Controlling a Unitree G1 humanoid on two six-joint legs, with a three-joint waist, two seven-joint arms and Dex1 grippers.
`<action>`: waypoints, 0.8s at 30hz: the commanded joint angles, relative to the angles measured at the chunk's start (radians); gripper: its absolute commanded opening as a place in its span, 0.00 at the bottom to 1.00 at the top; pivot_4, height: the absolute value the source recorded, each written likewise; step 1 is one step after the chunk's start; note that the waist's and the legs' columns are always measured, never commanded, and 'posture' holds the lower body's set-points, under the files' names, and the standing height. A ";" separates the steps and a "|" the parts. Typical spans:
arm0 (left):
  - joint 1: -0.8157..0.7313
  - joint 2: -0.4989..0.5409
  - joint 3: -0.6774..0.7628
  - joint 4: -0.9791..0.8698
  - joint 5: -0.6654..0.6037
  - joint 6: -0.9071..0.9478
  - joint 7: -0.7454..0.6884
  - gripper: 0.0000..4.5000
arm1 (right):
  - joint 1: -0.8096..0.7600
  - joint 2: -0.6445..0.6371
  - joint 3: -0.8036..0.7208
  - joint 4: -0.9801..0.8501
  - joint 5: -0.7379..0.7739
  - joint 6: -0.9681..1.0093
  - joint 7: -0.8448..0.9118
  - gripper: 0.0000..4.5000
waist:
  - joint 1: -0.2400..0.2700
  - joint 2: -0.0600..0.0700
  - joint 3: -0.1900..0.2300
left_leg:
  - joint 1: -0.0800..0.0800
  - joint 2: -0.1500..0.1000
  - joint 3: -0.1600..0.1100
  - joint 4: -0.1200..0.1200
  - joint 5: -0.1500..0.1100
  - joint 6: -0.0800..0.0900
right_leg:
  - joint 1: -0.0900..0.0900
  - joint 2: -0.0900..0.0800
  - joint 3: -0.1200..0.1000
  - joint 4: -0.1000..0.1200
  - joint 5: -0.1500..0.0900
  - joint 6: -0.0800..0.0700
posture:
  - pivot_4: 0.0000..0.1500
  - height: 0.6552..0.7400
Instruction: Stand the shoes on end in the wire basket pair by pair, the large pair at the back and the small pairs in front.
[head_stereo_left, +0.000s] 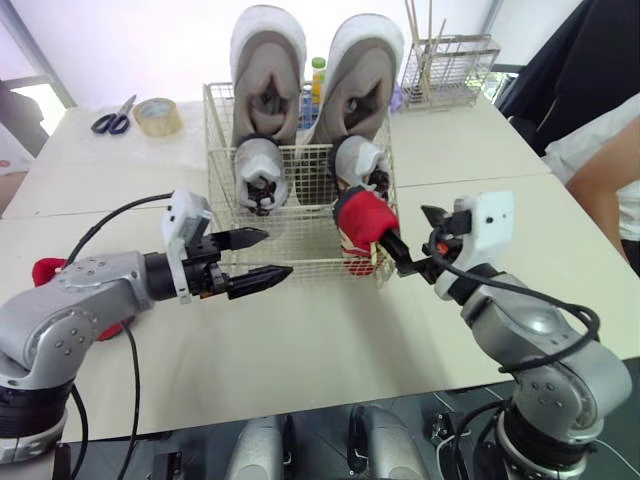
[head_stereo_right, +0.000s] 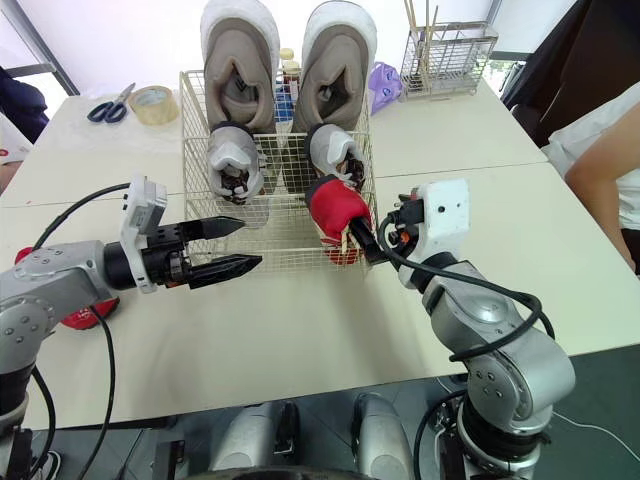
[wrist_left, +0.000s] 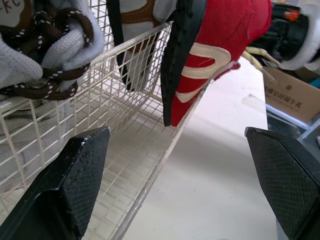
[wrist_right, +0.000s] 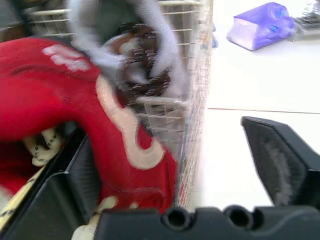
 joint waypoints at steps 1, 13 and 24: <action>-0.018 -0.003 -0.008 -0.004 0.014 -0.009 -0.022 1.00 | 0.036 -0.041 -0.066 -0.069 0.078 -0.036 0.070 0.93 | 0.001 0.000 0.000 | 0.000 0.000 0.000 0.000 0.000 0.000 | 0.000 0.000 0.000 0.000 0.000 0.000 | 1.00 1.00; -0.026 -0.010 0.015 0.031 0.029 0.000 -0.053 1.00 | 0.118 -0.435 -0.347 0.113 0.479 -0.102 0.469 0.93 | 0.003 0.000 0.000 | 0.000 0.000 0.000 0.000 -0.004 0.007 | 0.001 0.000 0.000 -0.002 -0.001 -0.002 | 1.00 1.00; 0.073 0.065 0.276 -0.011 -0.142 0.106 0.037 1.00 | -0.275 -0.808 -0.229 0.596 0.716 -0.075 0.789 0.93 | -0.006 0.001 0.001 | 0.000 0.002 0.001 0.003 -0.006 0.011 | 0.002 0.000 0.001 -0.003 -0.002 -0.003 | 1.00 1.00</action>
